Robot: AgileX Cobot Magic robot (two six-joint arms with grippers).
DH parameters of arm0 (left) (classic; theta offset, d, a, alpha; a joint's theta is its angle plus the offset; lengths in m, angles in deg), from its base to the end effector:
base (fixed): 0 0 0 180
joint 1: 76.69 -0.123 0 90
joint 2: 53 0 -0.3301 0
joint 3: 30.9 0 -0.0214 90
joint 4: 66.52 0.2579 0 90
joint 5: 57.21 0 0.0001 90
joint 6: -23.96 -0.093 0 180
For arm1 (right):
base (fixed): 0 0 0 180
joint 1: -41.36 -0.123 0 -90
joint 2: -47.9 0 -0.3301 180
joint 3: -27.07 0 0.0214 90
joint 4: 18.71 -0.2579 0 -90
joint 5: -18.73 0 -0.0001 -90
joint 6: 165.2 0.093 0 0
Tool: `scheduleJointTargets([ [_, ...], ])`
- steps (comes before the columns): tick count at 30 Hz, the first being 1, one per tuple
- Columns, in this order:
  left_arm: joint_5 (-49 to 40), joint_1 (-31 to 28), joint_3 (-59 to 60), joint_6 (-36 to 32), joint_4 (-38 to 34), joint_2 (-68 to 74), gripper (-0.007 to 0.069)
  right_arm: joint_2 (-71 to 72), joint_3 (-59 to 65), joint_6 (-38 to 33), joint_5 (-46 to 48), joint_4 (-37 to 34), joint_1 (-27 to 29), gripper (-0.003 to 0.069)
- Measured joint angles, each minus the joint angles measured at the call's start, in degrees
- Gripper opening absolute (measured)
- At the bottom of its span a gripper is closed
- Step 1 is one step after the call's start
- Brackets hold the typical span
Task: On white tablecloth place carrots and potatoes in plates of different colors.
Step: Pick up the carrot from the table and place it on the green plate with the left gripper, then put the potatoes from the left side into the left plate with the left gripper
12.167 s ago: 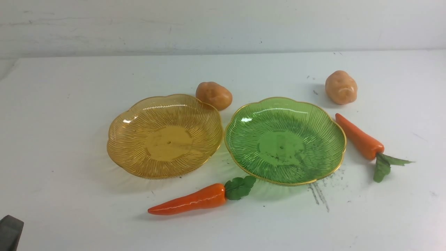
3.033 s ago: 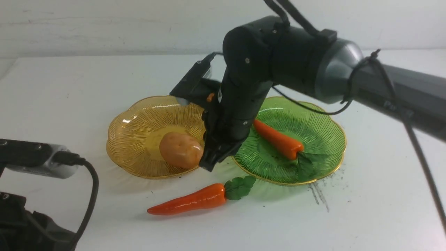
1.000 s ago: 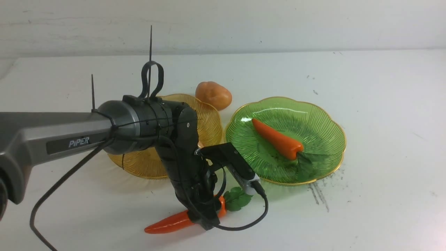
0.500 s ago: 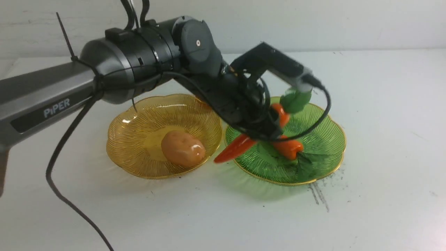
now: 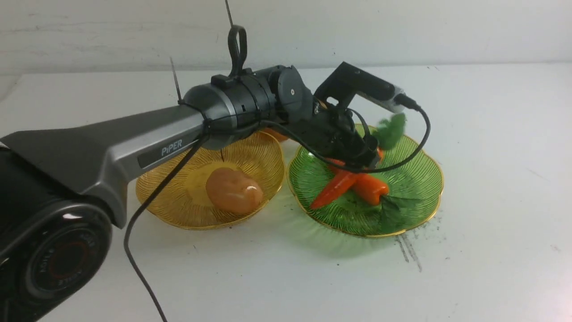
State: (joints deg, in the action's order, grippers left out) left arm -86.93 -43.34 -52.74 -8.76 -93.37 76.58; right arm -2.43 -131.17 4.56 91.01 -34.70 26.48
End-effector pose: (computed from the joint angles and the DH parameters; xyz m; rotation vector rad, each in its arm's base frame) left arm 0.4286 -0.3070 0.2554 0.9617 2.1727 -0.4719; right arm 0.0721 0.0444 0.4044 -0.5456 2.4461 0.4020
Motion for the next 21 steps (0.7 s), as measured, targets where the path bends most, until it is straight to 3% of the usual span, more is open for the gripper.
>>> scheduleJointTargets([
  [4, -0.8, 0.0, -1.5, 1.2, -0.2, 0.1, 0.068, 0.0, 0.0, -0.1, 0.0, 0.0, 0.0, -0.0006],
  [8, -2.5, -0.6, -4.6, 7.4, -0.1, 0.0, 0.0671, 0.0, 0.0, -0.1, 0.0, 0.0, 0.0, -0.0006],
  [11, -3.8, -2.7, -8.5, 15.1, -0.1, -0.4, 0.0535, 0.0, 0.0, -0.1, 0.0, 0.0, 0.0, -0.0006],
  [14, -4.9, -5.7, -12.2, 20.2, 0.0, -0.8, 0.029, 0.0, 0.0, -0.1, 0.0, 0.0, 0.0, -0.0006],
  [16, -5.9, -8.7, -14.7, 21.8, 0.5, -1.0, 0.0086, 0.0, 0.0, -0.1, 0.0, 0.0, 0.0, -0.0006],
  [17, -5.9, -9.0, -14.7, 21.9, 0.5, -1.1, 0.0086, 0.0, 0.0, -0.1, 0.0, 0.0, 0.0, -0.0006],
  [18, -6.2, -11.0, -15.4, 22.5, 0.6, -1.1, 0.0029, 0.0, 0.0, -0.1, 0.0, 0.0, 0.0, -0.0006],
  [21, -6.7, -14.3, -15.5, 22.8, 1.1, -0.9, 0.0001, 0.0, 0.0, -0.1, 0.0, 0.0, 0.0, -0.0004],
])
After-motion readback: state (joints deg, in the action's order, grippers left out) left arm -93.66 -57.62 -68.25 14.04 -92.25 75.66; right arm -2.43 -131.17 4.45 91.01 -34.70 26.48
